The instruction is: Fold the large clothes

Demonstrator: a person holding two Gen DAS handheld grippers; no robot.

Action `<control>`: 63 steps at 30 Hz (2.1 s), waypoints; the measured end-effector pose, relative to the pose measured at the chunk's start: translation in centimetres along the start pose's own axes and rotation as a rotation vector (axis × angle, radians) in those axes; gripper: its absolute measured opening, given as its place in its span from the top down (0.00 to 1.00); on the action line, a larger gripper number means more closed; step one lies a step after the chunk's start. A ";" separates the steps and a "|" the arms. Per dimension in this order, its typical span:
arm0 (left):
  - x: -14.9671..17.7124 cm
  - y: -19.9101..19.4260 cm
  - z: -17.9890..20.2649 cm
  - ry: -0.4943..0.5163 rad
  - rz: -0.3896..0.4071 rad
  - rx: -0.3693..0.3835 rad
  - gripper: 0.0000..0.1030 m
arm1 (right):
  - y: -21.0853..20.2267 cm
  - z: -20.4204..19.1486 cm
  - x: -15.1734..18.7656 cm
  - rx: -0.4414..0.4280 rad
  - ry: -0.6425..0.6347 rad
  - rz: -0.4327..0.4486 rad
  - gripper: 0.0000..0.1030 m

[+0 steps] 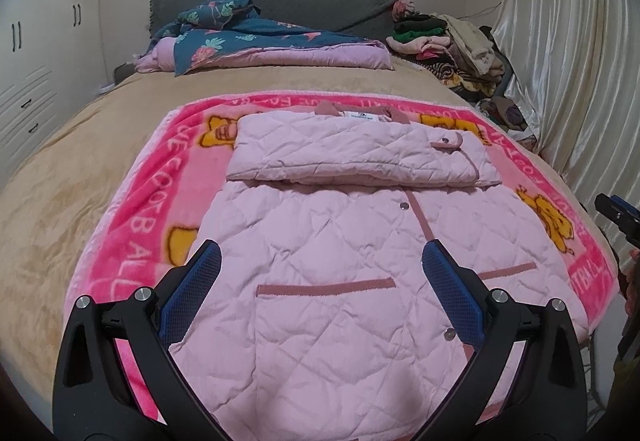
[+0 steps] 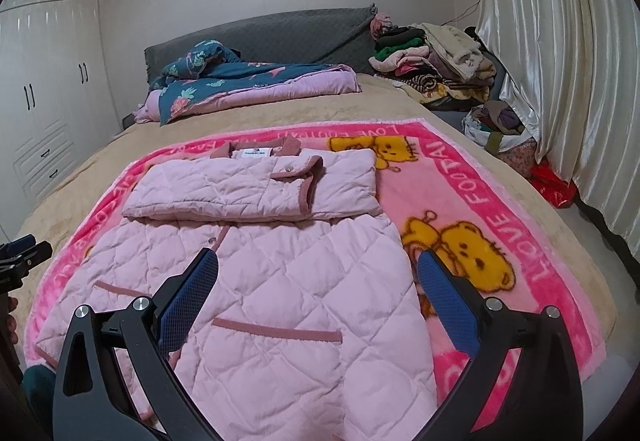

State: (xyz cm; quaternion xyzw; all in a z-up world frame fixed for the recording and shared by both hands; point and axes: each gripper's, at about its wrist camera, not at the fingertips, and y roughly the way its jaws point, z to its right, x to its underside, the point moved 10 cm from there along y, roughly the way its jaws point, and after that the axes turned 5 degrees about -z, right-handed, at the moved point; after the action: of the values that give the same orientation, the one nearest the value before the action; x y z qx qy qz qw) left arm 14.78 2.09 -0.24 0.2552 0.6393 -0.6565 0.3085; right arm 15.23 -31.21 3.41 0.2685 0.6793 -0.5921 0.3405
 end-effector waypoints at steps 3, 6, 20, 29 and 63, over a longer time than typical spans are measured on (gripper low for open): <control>0.5 0.1 -0.2 -0.001 -0.007 -0.004 0.08 | 0.0 0.4 0.5 0.004 -0.003 -0.008 0.04; 1.0 0.1 -0.5 -0.007 -0.013 -0.013 0.08 | 0.1 0.6 1.2 0.007 -0.003 -0.017 0.04; 3.7 1.1 -2.5 -0.035 -0.055 -0.051 0.08 | 1.4 1.6 4.7 0.036 -0.008 -0.067 0.04; 5.6 1.8 -3.9 -0.044 -0.092 -0.081 0.08 | 2.2 1.6 6.9 0.038 -0.021 -0.115 0.04; 13.2 2.0 -12.0 -0.251 -0.259 -0.087 0.08 | 3.2 3.8 11.3 0.053 -0.017 -0.214 0.04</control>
State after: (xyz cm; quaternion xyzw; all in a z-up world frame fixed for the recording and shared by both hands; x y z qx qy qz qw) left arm 6.60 12.99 -11.85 0.0732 0.6509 -0.6892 0.3097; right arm 11.14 -34.91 -7.63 0.1982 0.6853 -0.6450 0.2740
